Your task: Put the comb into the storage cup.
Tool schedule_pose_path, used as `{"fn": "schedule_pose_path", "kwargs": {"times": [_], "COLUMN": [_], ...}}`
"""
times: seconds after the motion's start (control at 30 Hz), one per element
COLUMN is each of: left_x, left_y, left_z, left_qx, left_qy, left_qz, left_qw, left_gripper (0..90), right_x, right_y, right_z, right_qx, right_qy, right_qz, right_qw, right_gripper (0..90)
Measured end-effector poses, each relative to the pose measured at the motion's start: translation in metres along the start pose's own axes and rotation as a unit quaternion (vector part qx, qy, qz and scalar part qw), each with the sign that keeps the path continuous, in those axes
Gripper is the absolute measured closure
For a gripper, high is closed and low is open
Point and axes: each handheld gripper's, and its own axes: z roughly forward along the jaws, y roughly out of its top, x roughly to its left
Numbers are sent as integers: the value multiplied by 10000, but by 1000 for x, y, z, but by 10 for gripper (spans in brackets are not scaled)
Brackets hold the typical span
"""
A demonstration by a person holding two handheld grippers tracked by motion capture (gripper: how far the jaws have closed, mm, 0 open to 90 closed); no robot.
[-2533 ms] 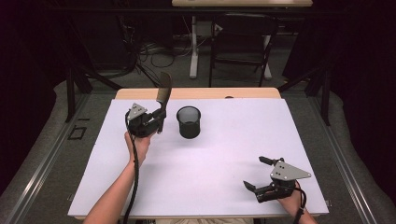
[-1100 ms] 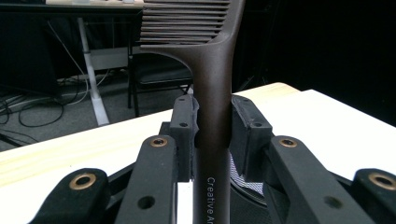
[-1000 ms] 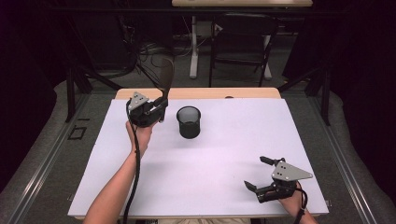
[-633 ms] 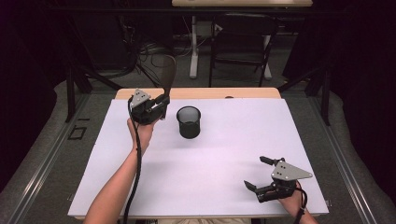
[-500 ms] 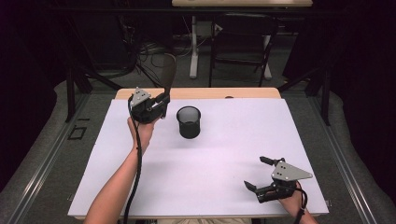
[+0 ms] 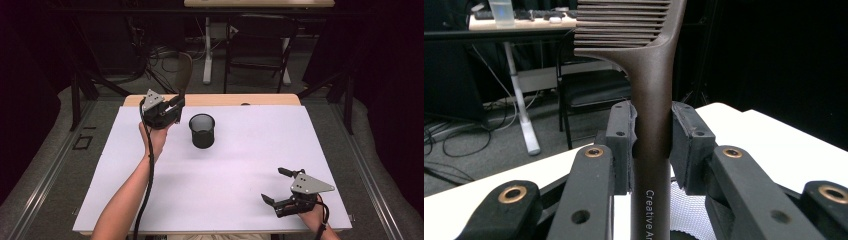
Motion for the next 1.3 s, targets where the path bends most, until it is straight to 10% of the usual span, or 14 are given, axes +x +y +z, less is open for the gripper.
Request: {"fn": "schedule_pose_path", "kwargs": {"times": [1.3], "left_x": [-23], "left_y": [9], "left_z": [25], "left_qx": [44], "left_qy": [-239], "left_qz": [245], "left_qw": [9994], "left_gripper": [724], "right_x": [0], "right_y": [0], "right_z": [-1], "right_qx": [2], "right_qy": [12], "right_qz": [9], "right_qw": [10000], "right_gripper": [1]}}
